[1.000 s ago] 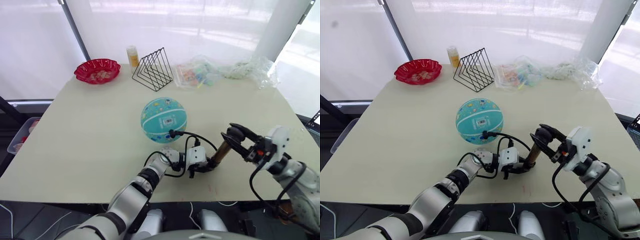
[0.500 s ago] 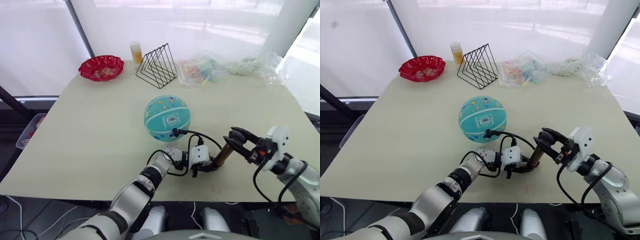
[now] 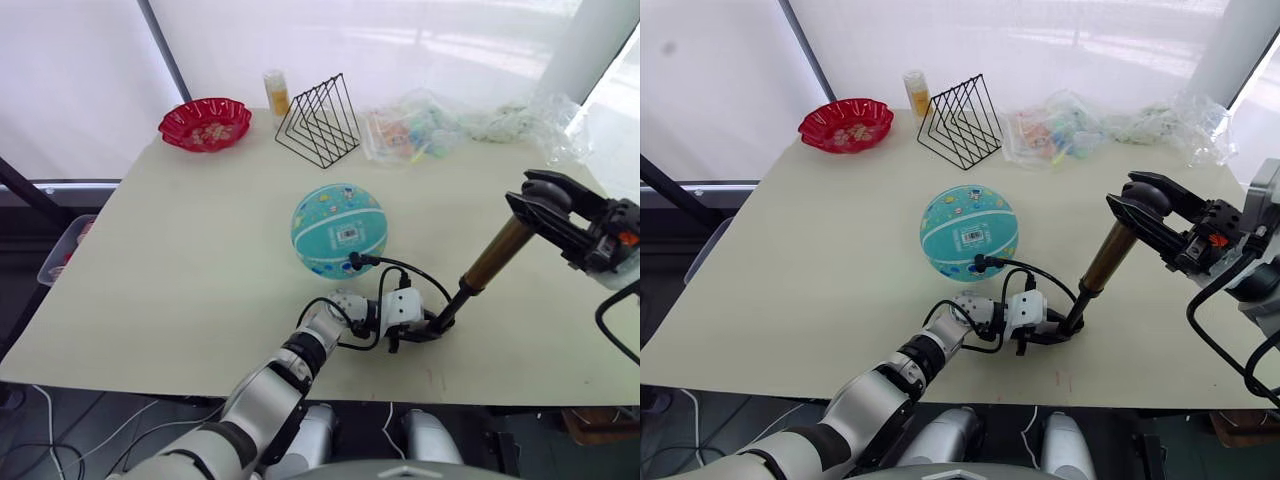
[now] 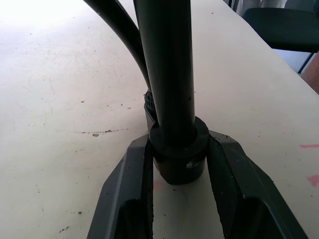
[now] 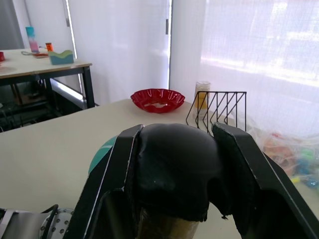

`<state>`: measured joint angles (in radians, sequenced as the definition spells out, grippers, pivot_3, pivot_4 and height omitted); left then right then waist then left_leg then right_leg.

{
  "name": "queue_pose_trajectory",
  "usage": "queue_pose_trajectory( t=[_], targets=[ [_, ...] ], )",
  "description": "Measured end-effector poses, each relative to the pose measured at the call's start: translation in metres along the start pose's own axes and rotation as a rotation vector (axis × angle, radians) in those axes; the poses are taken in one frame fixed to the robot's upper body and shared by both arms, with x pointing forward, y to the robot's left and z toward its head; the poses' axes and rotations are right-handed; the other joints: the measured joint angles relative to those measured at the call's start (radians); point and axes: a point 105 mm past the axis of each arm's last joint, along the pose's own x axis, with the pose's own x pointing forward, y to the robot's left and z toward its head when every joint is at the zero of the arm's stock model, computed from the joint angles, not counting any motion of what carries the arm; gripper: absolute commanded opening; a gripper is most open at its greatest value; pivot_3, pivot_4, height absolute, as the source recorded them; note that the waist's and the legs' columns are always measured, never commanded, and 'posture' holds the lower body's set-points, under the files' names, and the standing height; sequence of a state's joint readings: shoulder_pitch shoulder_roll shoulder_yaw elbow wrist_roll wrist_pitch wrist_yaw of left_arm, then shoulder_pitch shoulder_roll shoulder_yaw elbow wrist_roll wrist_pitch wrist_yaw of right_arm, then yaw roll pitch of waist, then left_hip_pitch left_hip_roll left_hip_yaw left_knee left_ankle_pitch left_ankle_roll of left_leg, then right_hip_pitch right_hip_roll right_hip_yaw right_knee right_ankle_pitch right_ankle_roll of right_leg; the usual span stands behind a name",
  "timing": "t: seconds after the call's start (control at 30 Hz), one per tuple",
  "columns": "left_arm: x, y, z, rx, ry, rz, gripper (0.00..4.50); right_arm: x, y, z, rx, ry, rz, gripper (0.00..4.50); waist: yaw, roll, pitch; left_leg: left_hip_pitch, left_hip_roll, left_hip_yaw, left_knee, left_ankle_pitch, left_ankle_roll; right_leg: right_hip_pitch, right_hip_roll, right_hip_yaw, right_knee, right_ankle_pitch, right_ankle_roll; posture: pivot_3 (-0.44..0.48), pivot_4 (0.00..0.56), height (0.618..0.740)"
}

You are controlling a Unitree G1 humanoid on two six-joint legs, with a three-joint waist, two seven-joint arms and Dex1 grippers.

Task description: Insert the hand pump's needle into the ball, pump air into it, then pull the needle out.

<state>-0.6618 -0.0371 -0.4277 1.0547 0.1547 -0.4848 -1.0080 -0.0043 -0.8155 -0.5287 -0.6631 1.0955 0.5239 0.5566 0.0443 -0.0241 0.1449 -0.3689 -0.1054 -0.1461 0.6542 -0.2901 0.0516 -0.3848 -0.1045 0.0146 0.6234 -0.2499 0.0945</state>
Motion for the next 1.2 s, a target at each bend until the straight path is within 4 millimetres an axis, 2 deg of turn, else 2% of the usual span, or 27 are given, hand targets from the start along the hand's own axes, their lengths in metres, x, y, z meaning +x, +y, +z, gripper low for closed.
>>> queue_pose_trajectory(
  t=[0.1,0.17,0.23,0.4,0.6,0.77,0.9,1.0,1.03,1.17,1.2],
  targets=[
    [0.0,-0.001,-0.001,0.002,0.005,-0.003,1.04,-0.004,0.006,-0.015,-0.009,0.039,-0.008,1.63,0.0,-0.002,-0.002,0.001,0.0,0.0,0.0,0.0,0.0,0.001,0.0,0.0,0.0,0.0,0.0,0.0,0.15,0.74],
    [-0.001,-0.002,-0.004,-0.002,0.015,0.001,1.04,-0.006,0.012,-0.036,-0.002,0.073,-0.004,1.63,-0.001,-0.008,-0.006,0.005,0.0,0.0,-0.001,0.0,0.0,0.004,0.001,0.0,0.0,0.0,0.0,0.0,0.15,0.74],
    [-0.001,-0.002,-0.006,-0.005,0.021,0.003,1.04,-0.007,0.015,-0.046,-0.002,0.097,-0.001,1.63,-0.003,-0.013,-0.011,0.007,0.0,0.0,-0.001,0.0,0.0,0.006,0.001,0.0,0.0,-0.001,0.0,0.0,0.15,0.74],
    [-0.003,-0.002,-0.013,-0.031,0.043,0.02,1.04,-0.006,0.018,-0.101,0.031,0.146,0.012,1.63,-0.006,-0.026,-0.024,0.012,0.002,0.0,-0.002,0.0,0.0,0.01,0.003,0.0,0.0,-0.002,0.002,0.0,0.15,0.74],
    [-0.003,-0.002,-0.014,-0.038,0.047,0.022,1.04,-0.008,0.026,-0.142,0.07,0.206,0.015,1.63,-0.005,-0.025,-0.029,0.015,0.003,-0.001,-0.004,0.0,0.0,0.012,0.004,0.0,0.0,-0.002,0.001,0.0,0.15,0.74],
    [-0.002,-0.002,-0.013,-0.035,0.043,0.018,1.04,-0.012,0.022,-0.135,0.071,0.196,-0.006,1.63,-0.004,-0.02,-0.028,0.014,0.003,0.0,-0.004,-0.001,0.0,0.011,0.004,0.001,0.0,-0.001,0.0,0.0,0.15,0.74],
    [0.0,0.0,-0.005,-0.012,0.027,0.006,1.04,-0.015,0.014,-0.119,0.107,0.178,-0.02,1.63,-0.003,-0.008,-0.019,0.008,0.002,0.0,-0.002,0.0,0.0,0.007,0.003,0.001,0.0,0.0,0.0,0.0,0.15,0.74],
    [0.001,0.0,-0.002,-0.002,0.013,0.0,1.04,-0.018,0.007,-0.095,0.101,0.185,-0.014,1.63,-0.001,0.0,-0.014,0.005,0.002,0.0,-0.001,0.0,0.0,0.004,0.002,0.001,0.0,0.0,-0.001,0.0,0.15,0.74],
    [0.001,0.0,-0.001,0.003,0.01,-0.001,1.04,-0.018,0.004,-0.081,0.086,0.174,-0.007,1.63,-0.001,0.001,-0.012,0.004,0.001,0.0,-0.001,0.0,0.0,0.003,0.001,0.001,0.0,0.0,-0.001,0.0,0.15,0.74],
    [0.001,0.001,0.0,0.008,0.008,-0.001,1.04,-0.016,-0.001,-0.046,0.052,0.126,0.0,1.63,0.0,0.001,-0.006,0.004,0.0,0.0,-0.001,0.0,0.0,0.003,0.0,0.001,0.0,0.0,0.0,0.0,0.15,0.74],
    [0.001,0.001,0.0,0.009,0.008,-0.001,1.04,-0.015,-0.002,-0.03,0.031,0.107,0.006,1.63,0.0,0.001,-0.005,0.003,0.0,0.0,-0.001,0.0,0.0,0.003,0.0,0.0,0.0,0.0,0.0,0.0,0.15,0.74]
  ],
)
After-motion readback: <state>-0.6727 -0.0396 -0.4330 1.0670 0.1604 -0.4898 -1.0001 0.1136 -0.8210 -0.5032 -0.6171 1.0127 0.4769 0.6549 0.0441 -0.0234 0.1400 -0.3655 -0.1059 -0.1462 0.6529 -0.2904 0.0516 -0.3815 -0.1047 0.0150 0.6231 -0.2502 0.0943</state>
